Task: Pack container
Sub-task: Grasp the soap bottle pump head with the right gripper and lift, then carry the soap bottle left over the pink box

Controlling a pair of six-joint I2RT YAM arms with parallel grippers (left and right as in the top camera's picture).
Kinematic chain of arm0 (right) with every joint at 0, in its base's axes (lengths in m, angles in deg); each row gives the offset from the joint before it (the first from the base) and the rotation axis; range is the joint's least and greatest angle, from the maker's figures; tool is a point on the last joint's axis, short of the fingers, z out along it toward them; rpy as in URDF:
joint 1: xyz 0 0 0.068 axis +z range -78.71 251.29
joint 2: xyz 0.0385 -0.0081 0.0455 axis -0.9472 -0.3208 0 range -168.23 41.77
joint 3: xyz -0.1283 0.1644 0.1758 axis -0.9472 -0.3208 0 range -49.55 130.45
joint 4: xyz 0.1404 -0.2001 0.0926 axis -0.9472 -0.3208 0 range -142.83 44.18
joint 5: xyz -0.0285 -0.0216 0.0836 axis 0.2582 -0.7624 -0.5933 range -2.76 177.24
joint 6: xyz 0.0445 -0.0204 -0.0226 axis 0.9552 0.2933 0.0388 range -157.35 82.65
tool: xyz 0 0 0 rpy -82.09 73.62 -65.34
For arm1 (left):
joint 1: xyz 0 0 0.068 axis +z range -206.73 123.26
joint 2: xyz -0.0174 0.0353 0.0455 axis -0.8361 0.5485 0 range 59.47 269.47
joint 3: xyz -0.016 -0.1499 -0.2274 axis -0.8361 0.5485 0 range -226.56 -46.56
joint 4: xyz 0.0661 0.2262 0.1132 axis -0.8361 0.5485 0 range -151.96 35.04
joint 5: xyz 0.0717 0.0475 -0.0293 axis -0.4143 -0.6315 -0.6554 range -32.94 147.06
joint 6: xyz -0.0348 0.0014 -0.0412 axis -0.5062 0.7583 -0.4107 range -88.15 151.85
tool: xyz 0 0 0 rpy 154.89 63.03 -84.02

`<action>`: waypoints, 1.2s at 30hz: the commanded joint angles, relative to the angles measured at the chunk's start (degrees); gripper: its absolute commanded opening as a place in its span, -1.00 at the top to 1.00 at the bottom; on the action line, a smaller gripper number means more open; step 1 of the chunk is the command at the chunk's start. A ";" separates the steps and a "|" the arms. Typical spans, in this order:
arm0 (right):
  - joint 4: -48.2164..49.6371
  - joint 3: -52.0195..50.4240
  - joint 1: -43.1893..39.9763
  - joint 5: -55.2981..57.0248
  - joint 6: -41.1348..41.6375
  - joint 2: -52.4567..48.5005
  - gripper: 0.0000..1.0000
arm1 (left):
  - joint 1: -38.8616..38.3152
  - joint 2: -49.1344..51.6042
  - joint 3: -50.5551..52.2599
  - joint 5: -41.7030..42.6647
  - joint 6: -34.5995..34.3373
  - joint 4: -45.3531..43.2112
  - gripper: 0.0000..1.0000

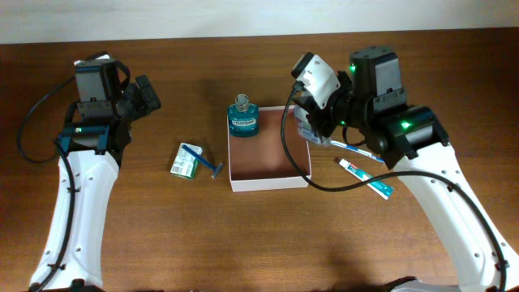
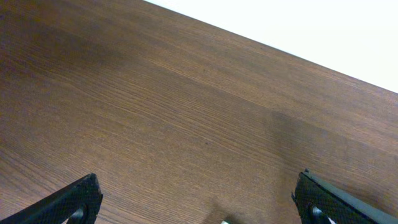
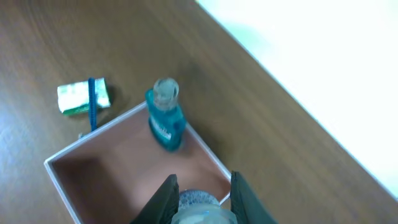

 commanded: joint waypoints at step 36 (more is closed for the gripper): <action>17.42 2.36 0.48 -11.17 -1.03 -17.44 0.56 | 0.28 -0.07 -0.72 0.20 0.09 -0.02 -0.99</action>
